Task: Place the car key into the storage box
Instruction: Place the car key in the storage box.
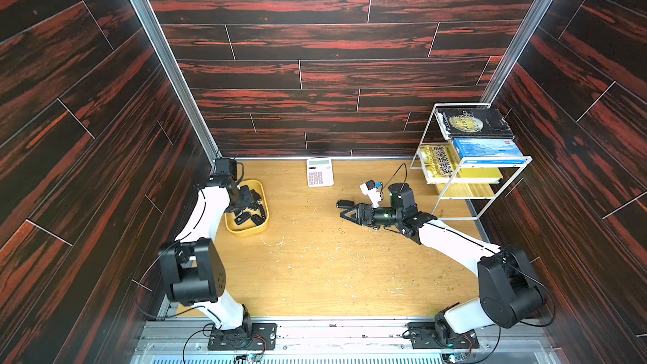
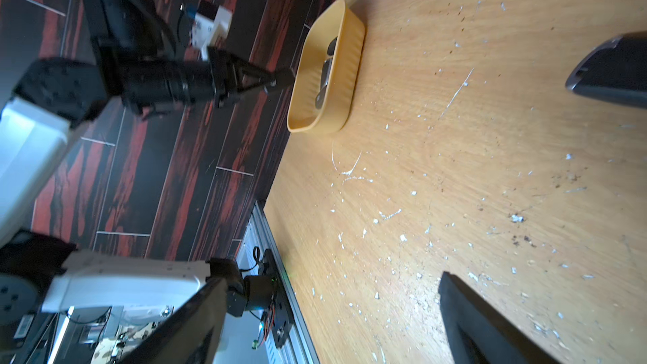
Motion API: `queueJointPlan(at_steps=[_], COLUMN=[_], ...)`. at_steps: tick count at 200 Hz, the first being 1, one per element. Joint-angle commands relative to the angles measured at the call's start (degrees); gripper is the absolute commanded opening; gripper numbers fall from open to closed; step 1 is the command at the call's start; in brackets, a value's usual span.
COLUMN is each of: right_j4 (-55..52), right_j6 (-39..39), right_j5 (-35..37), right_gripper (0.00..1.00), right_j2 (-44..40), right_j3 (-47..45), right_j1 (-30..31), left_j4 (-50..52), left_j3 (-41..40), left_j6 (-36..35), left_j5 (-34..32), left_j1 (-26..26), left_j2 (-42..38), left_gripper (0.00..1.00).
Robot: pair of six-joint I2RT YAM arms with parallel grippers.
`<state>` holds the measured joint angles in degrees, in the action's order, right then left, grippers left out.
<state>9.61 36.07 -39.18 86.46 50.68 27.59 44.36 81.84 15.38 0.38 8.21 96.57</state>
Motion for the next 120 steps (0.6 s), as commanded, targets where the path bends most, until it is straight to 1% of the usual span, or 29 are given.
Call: queueJointPlan(at_steps=[1,23,39,50,73,120], right_j4=[3.09,3.40,3.58,3.27,2.48,1.49], right_j6=[-1.17,-1.12,-1.37,-1.69,-2.77,-3.54], right_j5=[-2.92,-3.73,-4.11,-3.81,-3.76,-3.71], right_gripper=[0.98,0.98,0.98,0.98,0.99,0.98], right_j2=[-0.42,0.30,0.49,0.53,0.85,0.95], right_j3=[-1.66,-2.37,-2.69,-2.84,-2.95,-3.13], right_j1=[-0.01,-0.03,-0.02,-0.05,-0.06,-0.02], left_j4=[3.52,7.60,10.86,11.01,11.99,11.11], left_j3=[3.81,9.82,13.60,15.11,17.32,17.56], left_j6=[-1.58,-2.01,-2.95,-3.16,-3.33,-3.29], left_j5=[-0.40,-0.78,-1.44,-2.25,-2.55,-2.73], left_j1=[0.89,0.95,1.11,1.35,1.96,3.02], left_j2=[3.42,10.21,13.76,15.47,18.68,21.47], left_gripper=[0.00,0.00,0.00,0.00,0.00,0.00])
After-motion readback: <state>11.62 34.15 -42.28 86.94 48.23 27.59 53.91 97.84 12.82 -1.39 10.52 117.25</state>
